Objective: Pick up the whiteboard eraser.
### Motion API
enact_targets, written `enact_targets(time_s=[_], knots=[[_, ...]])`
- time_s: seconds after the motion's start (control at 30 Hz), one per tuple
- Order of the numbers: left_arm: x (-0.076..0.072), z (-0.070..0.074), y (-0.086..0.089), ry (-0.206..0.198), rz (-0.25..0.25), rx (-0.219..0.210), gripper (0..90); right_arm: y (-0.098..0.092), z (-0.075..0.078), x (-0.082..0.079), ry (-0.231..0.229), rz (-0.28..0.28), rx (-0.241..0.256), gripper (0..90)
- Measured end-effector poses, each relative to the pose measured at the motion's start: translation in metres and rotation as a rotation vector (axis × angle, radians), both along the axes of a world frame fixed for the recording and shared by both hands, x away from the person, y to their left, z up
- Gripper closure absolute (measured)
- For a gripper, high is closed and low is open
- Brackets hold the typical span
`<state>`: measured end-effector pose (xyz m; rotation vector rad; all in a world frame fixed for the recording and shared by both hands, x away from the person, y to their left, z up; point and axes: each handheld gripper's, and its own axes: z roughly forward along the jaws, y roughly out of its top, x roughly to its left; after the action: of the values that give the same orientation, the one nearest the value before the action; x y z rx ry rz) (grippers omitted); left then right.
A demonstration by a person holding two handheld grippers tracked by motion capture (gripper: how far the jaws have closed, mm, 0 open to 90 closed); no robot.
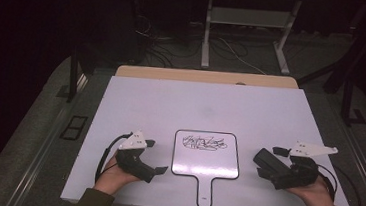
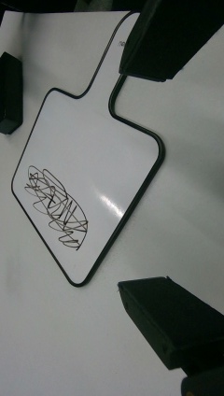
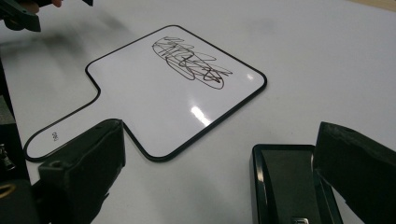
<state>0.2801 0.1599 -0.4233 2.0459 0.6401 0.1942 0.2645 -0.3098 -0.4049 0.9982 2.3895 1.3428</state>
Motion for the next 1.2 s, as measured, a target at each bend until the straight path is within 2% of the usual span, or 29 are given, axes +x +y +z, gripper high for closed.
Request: enact_targets(time_s=[0.4,0.7,0.73,1.07,1.1,1.2], knots=[[0.0,0.0,0.0,0.001,-0.001,-0.001,0.0,-0.003,0.007,0.01,-0.019,-0.003,-0.01,1.4],[0.0,0.0,-0.001,-0.002,-0.008,-0.003,0.0,-0.005,0.007,0.016,-0.009,-0.007,-0.02,2.0],[0.0,0.0,-0.001,0.001,-0.009,-0.002,0.0,-0.007,0.007,0.019,-0.011,-0.007,-0.024,4.3],[0.0,0.0,-0.002,0.0,-0.012,0.0,0.0,-0.012,0.007,0.034,-0.009,-0.017,-0.043,4.9],[0.0,0.0,-0.002,0.0,-0.011,-0.001,0.0,-0.014,0.008,0.036,0.012,-0.027,-0.055,6.4],[0.0,0.0,-0.002,0.001,-0.012,0.0,0.0,-0.016,0.008,0.039,0.026,-0.034,-0.081,6.4]])
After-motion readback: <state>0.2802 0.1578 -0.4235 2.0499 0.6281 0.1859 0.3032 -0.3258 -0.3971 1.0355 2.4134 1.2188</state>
